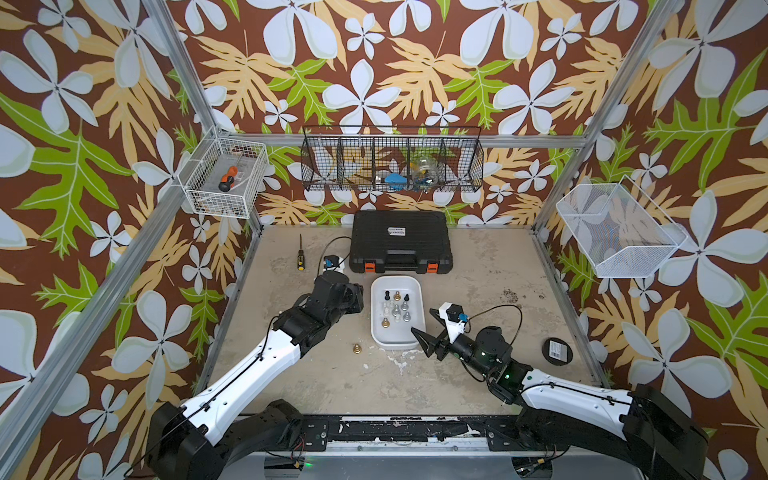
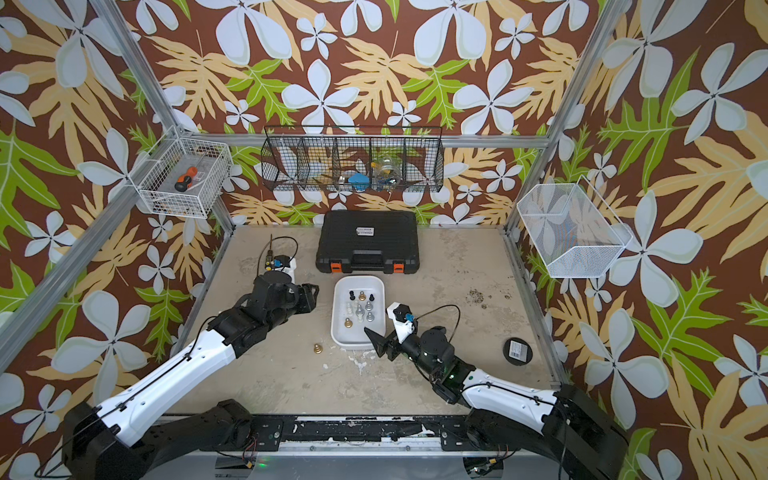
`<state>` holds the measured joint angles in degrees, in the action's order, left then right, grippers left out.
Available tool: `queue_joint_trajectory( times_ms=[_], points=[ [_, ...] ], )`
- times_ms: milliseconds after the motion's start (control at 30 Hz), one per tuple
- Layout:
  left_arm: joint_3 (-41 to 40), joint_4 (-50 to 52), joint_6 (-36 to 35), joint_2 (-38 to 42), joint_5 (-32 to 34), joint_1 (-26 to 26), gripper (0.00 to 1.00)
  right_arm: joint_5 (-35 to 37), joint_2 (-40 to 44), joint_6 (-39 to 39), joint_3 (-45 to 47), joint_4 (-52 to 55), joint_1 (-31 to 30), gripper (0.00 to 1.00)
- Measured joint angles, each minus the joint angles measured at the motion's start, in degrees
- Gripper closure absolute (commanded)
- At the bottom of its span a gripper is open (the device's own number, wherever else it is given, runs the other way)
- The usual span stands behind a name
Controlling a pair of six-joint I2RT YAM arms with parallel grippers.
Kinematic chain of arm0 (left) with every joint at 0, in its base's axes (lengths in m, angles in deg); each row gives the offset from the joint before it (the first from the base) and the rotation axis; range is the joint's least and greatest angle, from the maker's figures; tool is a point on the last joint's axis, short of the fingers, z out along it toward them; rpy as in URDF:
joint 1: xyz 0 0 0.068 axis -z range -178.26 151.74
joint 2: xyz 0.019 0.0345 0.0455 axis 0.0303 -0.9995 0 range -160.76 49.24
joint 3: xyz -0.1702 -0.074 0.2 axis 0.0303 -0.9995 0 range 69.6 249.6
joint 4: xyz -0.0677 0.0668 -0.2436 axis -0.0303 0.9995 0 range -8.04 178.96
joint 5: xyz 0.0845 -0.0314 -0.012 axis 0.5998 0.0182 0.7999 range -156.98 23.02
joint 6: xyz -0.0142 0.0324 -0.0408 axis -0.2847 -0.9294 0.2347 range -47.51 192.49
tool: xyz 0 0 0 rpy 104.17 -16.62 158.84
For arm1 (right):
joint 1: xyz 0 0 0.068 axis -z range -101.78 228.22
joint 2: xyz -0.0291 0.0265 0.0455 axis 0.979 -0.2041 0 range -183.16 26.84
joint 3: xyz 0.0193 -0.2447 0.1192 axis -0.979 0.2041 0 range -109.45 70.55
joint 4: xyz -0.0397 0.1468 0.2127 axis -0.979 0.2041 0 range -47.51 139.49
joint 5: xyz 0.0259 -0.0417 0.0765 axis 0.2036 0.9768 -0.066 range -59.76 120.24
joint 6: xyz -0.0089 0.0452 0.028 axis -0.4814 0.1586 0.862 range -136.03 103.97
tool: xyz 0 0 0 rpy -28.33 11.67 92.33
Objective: Put the chess pieces into the storage box
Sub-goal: Place the chess piece in the storage box, then pick up the chess piece at the center of the board.
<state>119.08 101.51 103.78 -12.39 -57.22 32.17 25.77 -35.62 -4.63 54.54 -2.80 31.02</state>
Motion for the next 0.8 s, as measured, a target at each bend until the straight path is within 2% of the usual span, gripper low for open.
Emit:
queue_joint_trajectory(
  times_ms=[133,333,800],
  points=[
    [-2.47,4.00,0.55,0.50,-2.95,-2.21,0.49,-2.73,-3.15,-0.70,-2.27,0.39,-1.18,0.16],
    [-6.99,6.64,3.13,-0.17,-5.55,-2.58,0.49,-4.24,-4.87,-1.62,-3.52,1.20,-3.32,0.17],
    [-9.84,7.48,3.13,-3.74,-6.75,-2.32,0.51,-4.33,-6.14,-2.89,-4.72,1.81,-4.70,0.17]
  ],
)
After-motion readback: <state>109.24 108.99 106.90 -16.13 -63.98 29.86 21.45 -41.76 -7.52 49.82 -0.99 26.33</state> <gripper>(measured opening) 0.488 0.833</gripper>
